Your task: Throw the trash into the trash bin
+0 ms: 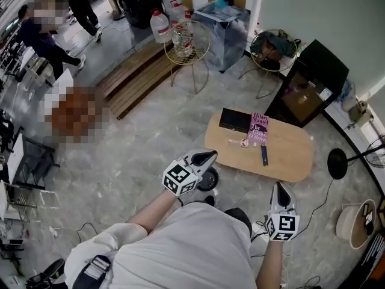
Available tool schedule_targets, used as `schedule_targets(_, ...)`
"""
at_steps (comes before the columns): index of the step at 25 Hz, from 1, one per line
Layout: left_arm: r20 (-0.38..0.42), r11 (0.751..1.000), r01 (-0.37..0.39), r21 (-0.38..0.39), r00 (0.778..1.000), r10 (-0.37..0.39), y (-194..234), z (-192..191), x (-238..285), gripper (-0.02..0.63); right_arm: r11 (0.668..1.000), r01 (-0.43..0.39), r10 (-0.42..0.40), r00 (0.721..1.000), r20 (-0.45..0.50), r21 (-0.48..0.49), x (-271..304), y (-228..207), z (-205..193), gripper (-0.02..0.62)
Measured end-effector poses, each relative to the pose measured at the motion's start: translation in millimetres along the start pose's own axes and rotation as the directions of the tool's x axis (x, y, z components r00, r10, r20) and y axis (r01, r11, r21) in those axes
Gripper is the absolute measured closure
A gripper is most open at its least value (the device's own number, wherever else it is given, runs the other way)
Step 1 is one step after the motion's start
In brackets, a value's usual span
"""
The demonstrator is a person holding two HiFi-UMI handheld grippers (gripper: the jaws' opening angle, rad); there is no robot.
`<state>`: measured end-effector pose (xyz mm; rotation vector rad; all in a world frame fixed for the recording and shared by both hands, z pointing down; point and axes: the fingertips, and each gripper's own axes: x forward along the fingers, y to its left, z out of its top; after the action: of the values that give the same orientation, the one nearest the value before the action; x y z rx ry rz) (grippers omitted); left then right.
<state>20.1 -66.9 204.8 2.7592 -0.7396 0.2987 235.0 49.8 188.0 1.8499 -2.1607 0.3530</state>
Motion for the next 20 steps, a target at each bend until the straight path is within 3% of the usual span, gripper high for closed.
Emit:
schedule_targets(8, -0.008, 0.998, -0.052, -0.026, 0.999, 0.051, 12, 0, 23, 0.600, 0.996, -0.089, 0.089, 0.995, -0.044, -0.010, 38, -14, -3, 0.584)
schedule_targets(20, -0.020, 0.973, -0.198, -0.115, 0.980, 0.197, 12, -9, 101, 0.600, 0.960, -0.278, 0.274, 0.956, -0.106, -0.021, 113, -97, -10, 0.584)
